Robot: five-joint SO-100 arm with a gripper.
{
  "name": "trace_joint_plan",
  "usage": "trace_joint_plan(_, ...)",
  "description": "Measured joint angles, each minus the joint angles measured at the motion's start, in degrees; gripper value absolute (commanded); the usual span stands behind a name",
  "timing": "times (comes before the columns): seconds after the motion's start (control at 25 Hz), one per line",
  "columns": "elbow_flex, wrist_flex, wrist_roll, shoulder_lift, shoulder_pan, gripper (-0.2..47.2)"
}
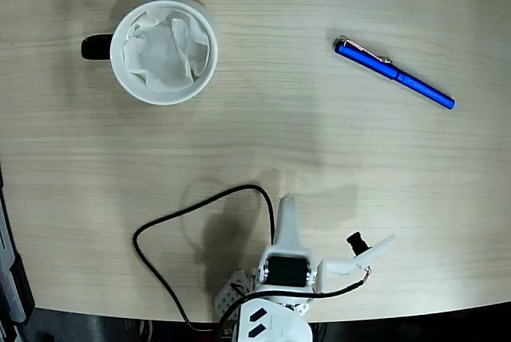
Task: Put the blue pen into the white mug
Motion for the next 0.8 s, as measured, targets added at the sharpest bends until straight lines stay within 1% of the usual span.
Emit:
trace_joint_plan(0.44, 0.0, 0.0, 0.0, 0.0, 0.0, 0.1)
trace_joint_plan(0.6, 0.0, -0.44, 0.18, -0.26, 0.97, 0.1)
trace_joint_plan(0.68, 0.0, -1.49, 0.35, -1.05, 2.2, 0.1)
trace_joint_plan(0.8, -1.41, -4.57, 0.53, -4.22, 1.93, 0.1)
